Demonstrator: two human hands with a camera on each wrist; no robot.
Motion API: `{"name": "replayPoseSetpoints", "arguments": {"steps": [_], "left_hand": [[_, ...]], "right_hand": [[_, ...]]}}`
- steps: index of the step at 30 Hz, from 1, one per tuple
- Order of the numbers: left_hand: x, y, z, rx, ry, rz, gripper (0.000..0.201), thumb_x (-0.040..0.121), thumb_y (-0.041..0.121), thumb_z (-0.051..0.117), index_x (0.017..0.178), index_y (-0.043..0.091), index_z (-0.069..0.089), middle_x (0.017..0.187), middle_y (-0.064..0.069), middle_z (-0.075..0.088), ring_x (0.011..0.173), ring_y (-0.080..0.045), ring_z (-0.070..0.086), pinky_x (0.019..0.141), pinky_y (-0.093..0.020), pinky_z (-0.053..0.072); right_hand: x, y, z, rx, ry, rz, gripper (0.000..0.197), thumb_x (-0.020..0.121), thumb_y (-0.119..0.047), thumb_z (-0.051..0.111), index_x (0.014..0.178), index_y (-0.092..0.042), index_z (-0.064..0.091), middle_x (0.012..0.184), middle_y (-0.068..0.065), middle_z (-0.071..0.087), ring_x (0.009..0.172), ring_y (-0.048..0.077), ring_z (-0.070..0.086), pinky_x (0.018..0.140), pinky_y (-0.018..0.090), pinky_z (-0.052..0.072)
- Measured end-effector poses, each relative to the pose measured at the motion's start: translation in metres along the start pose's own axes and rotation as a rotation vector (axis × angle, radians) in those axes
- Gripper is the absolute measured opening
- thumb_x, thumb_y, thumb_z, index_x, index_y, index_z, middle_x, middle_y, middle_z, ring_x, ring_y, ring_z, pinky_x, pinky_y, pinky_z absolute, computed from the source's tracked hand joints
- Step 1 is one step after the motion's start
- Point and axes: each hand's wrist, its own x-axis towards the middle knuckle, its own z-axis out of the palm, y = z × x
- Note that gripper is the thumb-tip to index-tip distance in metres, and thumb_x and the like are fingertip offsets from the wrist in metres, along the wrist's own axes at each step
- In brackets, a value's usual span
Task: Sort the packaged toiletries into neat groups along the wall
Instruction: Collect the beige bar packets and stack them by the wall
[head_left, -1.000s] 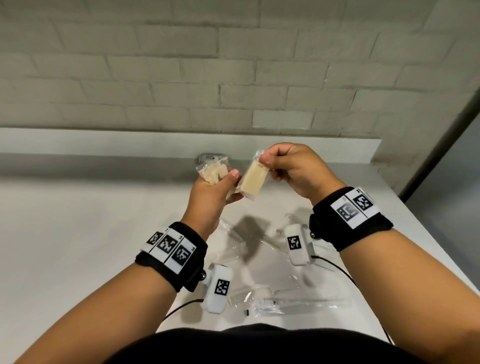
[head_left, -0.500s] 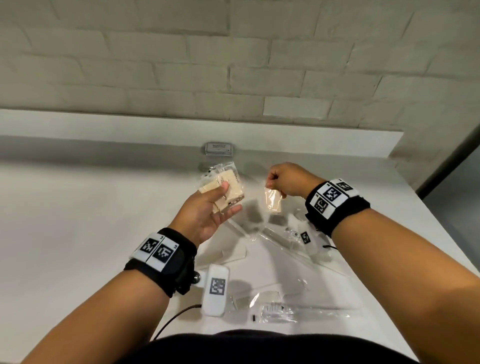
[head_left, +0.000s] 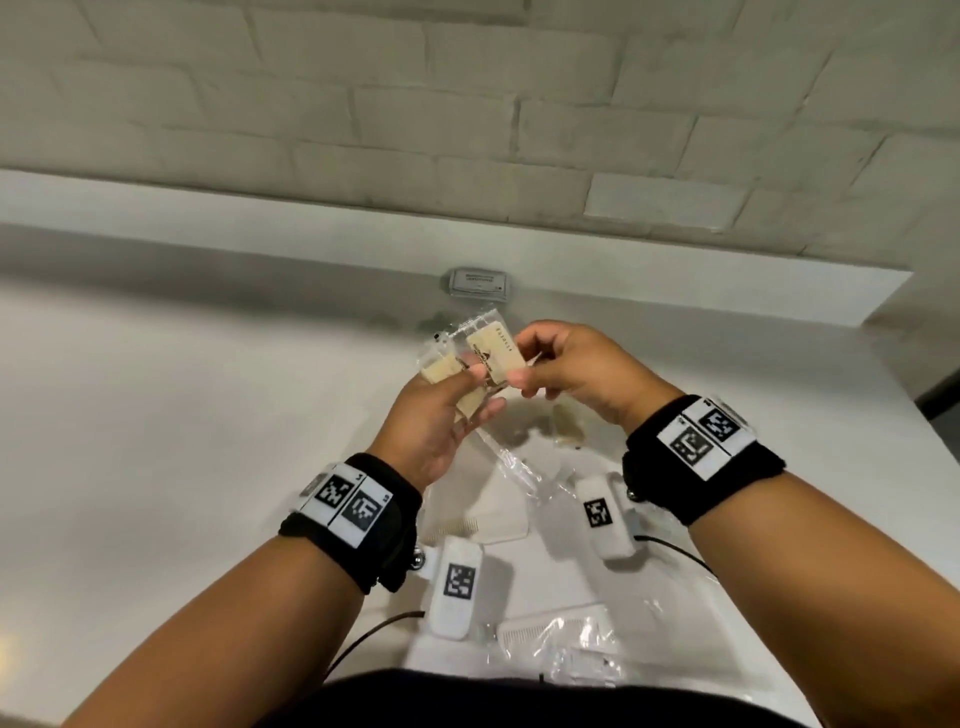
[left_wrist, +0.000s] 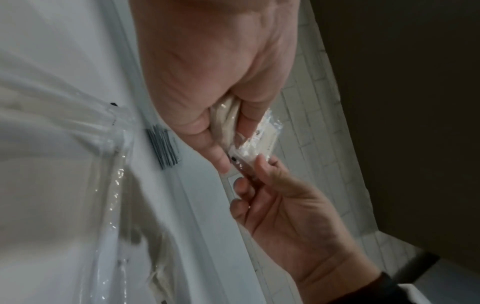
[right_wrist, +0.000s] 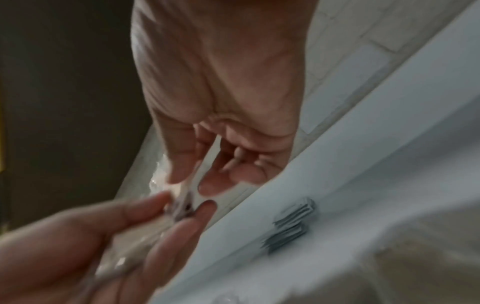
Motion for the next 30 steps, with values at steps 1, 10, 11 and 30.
{"name": "replayPoseSetpoints", "arguments": {"steps": [1, 10, 11, 30], "left_hand": [[0.001, -0.001, 0.003, 0.01, -0.006, 0.004, 0.027, 0.092, 0.009, 0.058, 0.118, 0.002, 0.06, 0.104, -0.013, 0.07, 0.091, -0.024, 0.069, 0.078, -0.033, 0.059], [-0.005, 0.002, 0.013, 0.107, -0.07, 0.062, 0.031, 0.087, -0.001, 0.059, 0.113, 0.015, 0.06, 0.09, 0.001, 0.071, 0.077, -0.016, 0.067, 0.071, -0.029, 0.051], [-0.008, 0.002, 0.015, 0.127, -0.071, 0.084, 0.03, 0.087, -0.002, 0.059, 0.112, 0.015, 0.06, 0.088, 0.002, 0.071, 0.077, -0.015, 0.067, 0.071, -0.029, 0.051], [-0.024, 0.008, 0.02, -0.032, -0.092, 0.168, 0.021, 0.088, -0.004, 0.058, 0.094, 0.016, 0.057, 0.081, 0.0, 0.07, 0.076, -0.018, 0.069, 0.066, -0.028, 0.058]], "right_hand": [[-0.001, 0.001, 0.003, -0.017, 0.08, -0.06, 0.022, 0.078, 0.001, 0.071, 0.086, -0.019, 0.067, 0.079, -0.004, 0.064, 0.062, 0.004, 0.057, 0.057, 0.015, 0.043], [-0.019, 0.007, 0.0, 0.105, 0.345, -0.182, 0.031, 0.089, 0.009, 0.051, 0.103, -0.011, 0.07, 0.093, 0.0, 0.064, 0.07, 0.007, 0.059, 0.063, 0.019, 0.046], [-0.021, 0.005, -0.001, 0.161, 0.349, -0.145, 0.03, 0.092, 0.005, 0.051, 0.104, -0.017, 0.067, 0.089, 0.001, 0.065, 0.066, 0.012, 0.058, 0.057, 0.022, 0.045], [-0.041, -0.022, 0.005, 0.01, 0.092, 0.106, 0.02, 0.079, -0.007, 0.074, 0.08, -0.016, 0.057, 0.074, 0.002, 0.065, 0.069, 0.017, 0.066, 0.059, 0.026, 0.047]]}}
